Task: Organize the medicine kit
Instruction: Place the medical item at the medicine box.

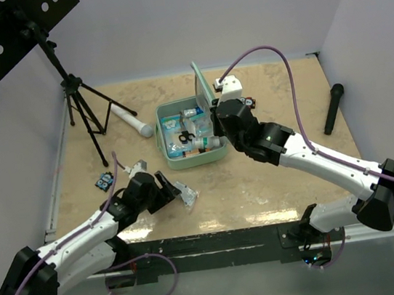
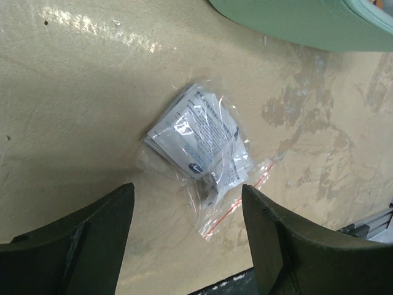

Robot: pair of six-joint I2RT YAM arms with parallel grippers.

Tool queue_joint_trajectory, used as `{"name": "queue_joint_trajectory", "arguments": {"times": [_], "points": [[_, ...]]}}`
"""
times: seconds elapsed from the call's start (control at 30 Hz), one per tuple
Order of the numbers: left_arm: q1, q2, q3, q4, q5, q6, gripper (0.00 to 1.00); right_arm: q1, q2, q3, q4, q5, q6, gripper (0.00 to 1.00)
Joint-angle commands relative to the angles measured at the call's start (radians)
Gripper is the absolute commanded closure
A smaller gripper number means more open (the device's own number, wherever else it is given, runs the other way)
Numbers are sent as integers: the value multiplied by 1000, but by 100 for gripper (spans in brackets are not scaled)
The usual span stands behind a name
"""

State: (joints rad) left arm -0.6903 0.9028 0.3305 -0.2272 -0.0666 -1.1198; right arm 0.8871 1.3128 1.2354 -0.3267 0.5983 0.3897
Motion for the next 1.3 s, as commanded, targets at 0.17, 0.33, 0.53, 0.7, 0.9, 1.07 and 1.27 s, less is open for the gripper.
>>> {"name": "queue_joint_trajectory", "arguments": {"times": [0.17, 0.33, 0.53, 0.7, 0.9, 1.07, 1.27], "points": [[-38, 151, 33, 78, -50, -35, 29, 1, -24, -22, -54, -23, 29, 100], [-55, 235, 53, 63, -70, -18, 42, 1, -32, -28, -54, -25, 29, 100], [-61, 268, 53, 16, -110, 12, 71, 3, -40, -33, -55, -20, 24, 100], [-61, 240, 77, -40, -167, 64, 98, 3, -43, -37, -52, -18, 23, 100], [-61, 229, 139, -34, -161, 190, 100, 1, -47, -42, -51, -23, 23, 100], [-60, 246, 211, -8, -118, 359, 100, 0, -57, -48, -52, -22, 18, 100], [-61, 285, 292, -53, -124, 425, 70, 1, -50, -48, -49, -29, 20, 100]]}}
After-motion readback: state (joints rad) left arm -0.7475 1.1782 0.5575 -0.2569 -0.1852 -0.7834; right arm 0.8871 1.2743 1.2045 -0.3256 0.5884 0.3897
